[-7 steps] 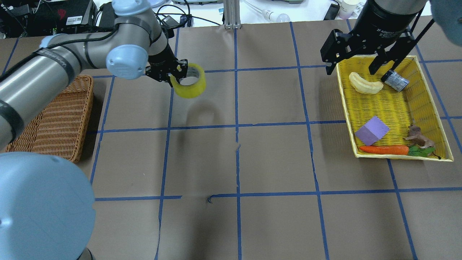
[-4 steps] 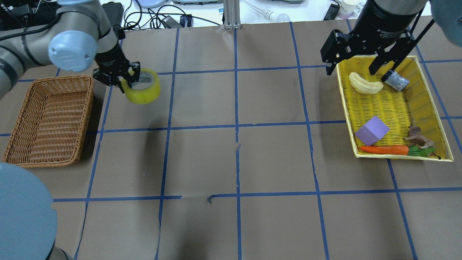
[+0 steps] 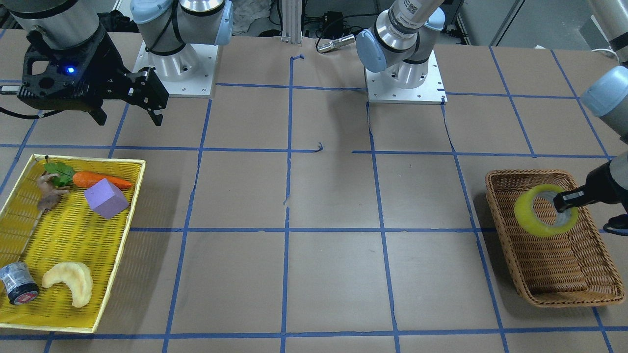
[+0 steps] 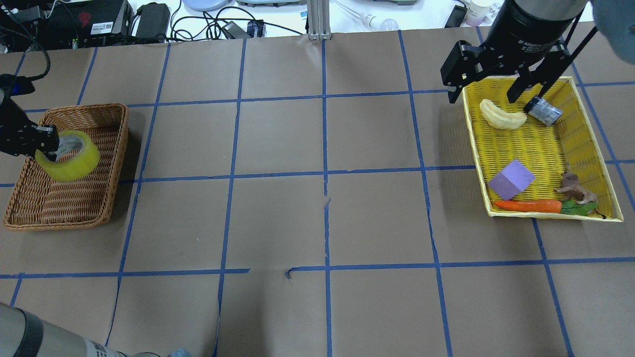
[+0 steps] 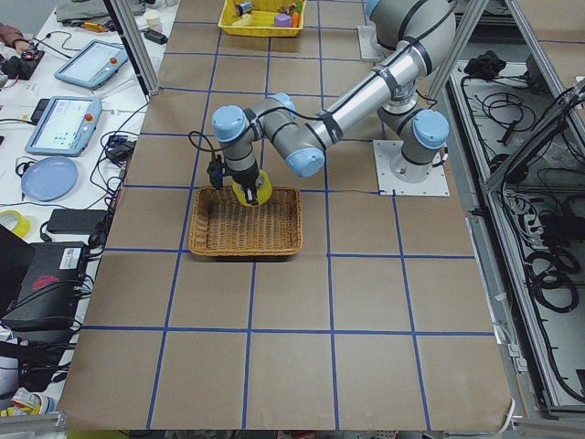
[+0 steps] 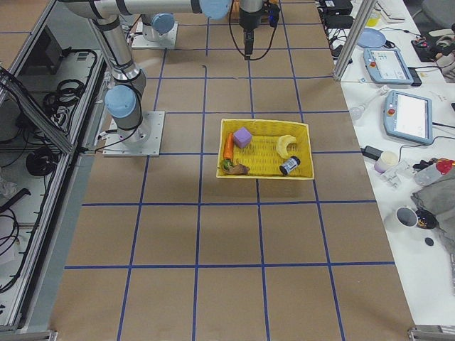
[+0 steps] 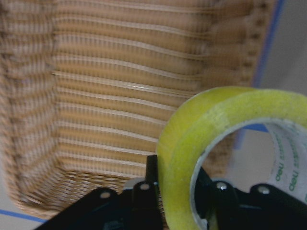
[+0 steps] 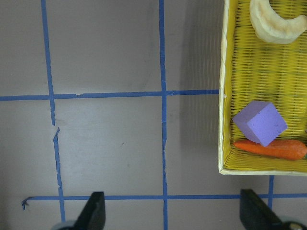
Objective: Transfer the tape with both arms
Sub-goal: 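Carry the tape roll with the left gripper over the wicker basket, then lower the tape roll into the wicker basket and open the left gripper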
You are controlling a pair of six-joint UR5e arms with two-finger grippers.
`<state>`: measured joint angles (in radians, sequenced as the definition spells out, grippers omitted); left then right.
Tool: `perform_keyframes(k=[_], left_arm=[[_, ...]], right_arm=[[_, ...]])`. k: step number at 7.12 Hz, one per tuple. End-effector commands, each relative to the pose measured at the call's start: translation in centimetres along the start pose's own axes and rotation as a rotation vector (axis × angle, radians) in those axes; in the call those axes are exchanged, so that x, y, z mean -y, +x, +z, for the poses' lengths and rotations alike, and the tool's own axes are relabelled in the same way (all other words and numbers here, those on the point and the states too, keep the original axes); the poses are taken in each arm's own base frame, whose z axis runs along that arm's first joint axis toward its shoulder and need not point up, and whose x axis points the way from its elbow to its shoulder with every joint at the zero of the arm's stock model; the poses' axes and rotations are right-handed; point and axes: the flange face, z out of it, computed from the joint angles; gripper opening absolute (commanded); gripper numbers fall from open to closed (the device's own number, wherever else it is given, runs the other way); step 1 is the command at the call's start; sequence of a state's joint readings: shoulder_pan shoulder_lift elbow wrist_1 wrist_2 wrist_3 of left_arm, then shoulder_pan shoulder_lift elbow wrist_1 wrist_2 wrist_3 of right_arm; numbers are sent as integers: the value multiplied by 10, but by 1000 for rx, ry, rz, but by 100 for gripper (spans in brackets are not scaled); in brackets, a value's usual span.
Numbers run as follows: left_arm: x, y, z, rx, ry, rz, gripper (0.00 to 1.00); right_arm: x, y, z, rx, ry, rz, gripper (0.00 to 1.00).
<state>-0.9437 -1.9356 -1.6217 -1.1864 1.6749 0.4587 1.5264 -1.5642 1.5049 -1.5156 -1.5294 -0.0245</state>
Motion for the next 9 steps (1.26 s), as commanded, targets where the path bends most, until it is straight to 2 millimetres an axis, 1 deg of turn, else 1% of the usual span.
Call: perform_keyframes(k=[1, 2, 3, 4, 5, 6, 7, 8, 9], left_arm=[[1, -31, 44, 24, 51, 4, 0], [-1, -25, 77, 30, 72, -1, 0], [-2, -22, 97, 47, 104, -6, 47], [1, -23, 96, 70, 144, -17, 80], [2, -25, 84, 81, 168, -8, 99], [6, -11, 49, 111, 222, 8, 100], [14, 0, 4, 142, 283, 33, 100], [16, 29, -31, 139, 295, 78, 100], [9, 58, -52, 119, 288, 81, 100]], right_arm=[[0, -1, 0, 0, 0, -1, 100], [0, -1, 0, 2, 1, -1, 100], [0, -1, 0, 0, 0, -1, 100], [0, 0, 0, 0, 1, 0, 100], [0, -1, 0, 0, 0, -1, 100], [0, 0, 0, 0, 1, 0, 100], [-1, -1, 0, 0, -1, -1, 100], [0, -1, 0, 0, 0, -1, 100], [0, 0, 0, 0, -1, 0, 100]])
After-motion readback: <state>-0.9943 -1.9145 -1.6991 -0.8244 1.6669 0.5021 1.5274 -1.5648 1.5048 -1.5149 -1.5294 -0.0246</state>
